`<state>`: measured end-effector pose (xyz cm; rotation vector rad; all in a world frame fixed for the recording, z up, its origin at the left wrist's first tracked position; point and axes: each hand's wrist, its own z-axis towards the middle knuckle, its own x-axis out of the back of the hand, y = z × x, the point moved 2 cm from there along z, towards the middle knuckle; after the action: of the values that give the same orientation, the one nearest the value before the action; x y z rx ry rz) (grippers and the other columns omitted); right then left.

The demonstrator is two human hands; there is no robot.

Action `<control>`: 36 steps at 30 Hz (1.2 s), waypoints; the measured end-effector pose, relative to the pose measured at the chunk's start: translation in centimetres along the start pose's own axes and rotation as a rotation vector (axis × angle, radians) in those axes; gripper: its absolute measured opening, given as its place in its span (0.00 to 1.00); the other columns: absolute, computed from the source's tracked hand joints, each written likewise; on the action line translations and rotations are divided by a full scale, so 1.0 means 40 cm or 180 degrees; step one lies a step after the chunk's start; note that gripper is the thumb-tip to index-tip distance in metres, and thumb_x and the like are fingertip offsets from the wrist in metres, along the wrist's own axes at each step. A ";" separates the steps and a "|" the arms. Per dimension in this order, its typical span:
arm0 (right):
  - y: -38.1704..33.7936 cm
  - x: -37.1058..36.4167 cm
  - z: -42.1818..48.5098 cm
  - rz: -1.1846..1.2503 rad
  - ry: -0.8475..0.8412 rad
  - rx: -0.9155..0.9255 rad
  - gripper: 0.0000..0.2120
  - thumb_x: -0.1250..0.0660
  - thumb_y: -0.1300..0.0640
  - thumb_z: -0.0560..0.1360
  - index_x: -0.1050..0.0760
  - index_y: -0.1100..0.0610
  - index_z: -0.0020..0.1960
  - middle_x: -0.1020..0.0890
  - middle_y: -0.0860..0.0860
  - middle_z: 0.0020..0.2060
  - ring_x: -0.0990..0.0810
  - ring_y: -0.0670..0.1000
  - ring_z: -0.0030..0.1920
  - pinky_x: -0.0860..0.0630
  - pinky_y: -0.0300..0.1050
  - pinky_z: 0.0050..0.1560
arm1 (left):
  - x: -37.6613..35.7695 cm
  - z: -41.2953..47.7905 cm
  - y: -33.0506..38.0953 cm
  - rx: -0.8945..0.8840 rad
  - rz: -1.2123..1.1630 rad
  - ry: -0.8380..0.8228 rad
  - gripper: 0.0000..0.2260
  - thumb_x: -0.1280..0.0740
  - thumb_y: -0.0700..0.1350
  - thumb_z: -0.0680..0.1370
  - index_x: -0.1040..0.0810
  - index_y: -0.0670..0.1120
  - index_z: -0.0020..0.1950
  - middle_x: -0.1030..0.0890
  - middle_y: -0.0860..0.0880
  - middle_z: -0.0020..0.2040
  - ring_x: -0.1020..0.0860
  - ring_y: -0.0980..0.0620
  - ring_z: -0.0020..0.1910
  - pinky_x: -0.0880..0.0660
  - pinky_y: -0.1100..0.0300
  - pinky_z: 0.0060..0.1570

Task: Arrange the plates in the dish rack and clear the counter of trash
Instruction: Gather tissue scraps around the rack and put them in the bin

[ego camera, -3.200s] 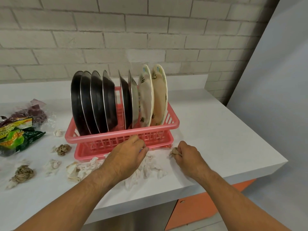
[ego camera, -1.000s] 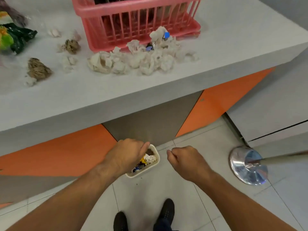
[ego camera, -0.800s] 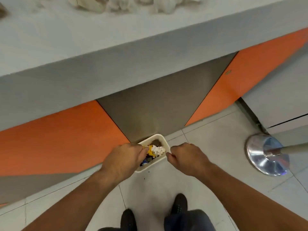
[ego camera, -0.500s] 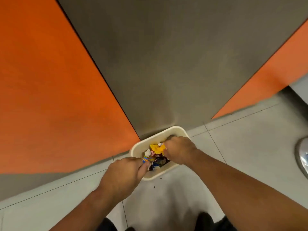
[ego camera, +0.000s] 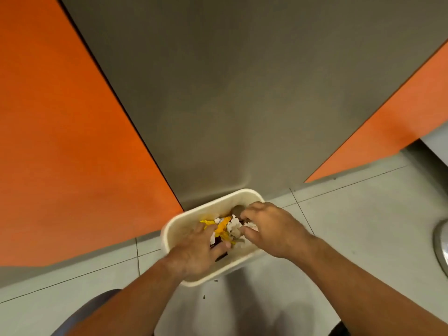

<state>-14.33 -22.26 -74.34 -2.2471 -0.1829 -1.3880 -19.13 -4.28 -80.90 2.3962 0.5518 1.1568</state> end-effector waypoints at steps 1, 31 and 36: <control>0.000 0.022 -0.014 -0.0030 -0.0002 -0.0024 0.17 0.42 0.43 0.78 0.28 0.47 0.64 0.23 0.48 0.59 0.27 0.51 0.58 0.27 0.47 0.54 | 0.008 -0.005 0.005 -0.0006 -0.0096 0.0010 0.23 0.43 0.63 0.78 0.36 0.59 0.71 0.33 0.56 0.69 0.34 0.51 0.69 0.37 0.56 0.68; -0.286 1.439 -0.840 0.0368 0.1634 -0.0030 0.14 0.39 0.43 0.78 0.26 0.49 0.58 0.27 0.42 0.50 0.26 0.45 0.52 0.26 0.43 0.52 | 1.028 -0.975 1.141 -0.1929 0.0423 0.1843 0.18 0.47 0.68 0.74 0.27 0.61 0.52 0.25 0.64 0.48 0.25 0.62 0.47 0.26 0.61 0.44; -0.275 1.453 -0.827 0.0457 0.1611 -0.0058 0.12 0.38 0.46 0.78 0.26 0.49 0.59 0.26 0.40 0.51 0.28 0.42 0.52 0.30 0.37 0.53 | 1.037 -0.974 1.131 -0.1847 0.0299 0.1930 0.17 0.48 0.69 0.73 0.27 0.62 0.50 0.25 0.65 0.47 0.25 0.62 0.47 0.28 0.63 0.43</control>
<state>-17.32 -36.29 -8.10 -1.8071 0.1595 -1.8217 -18.95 -12.77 -8.71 1.5839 0.2231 1.8035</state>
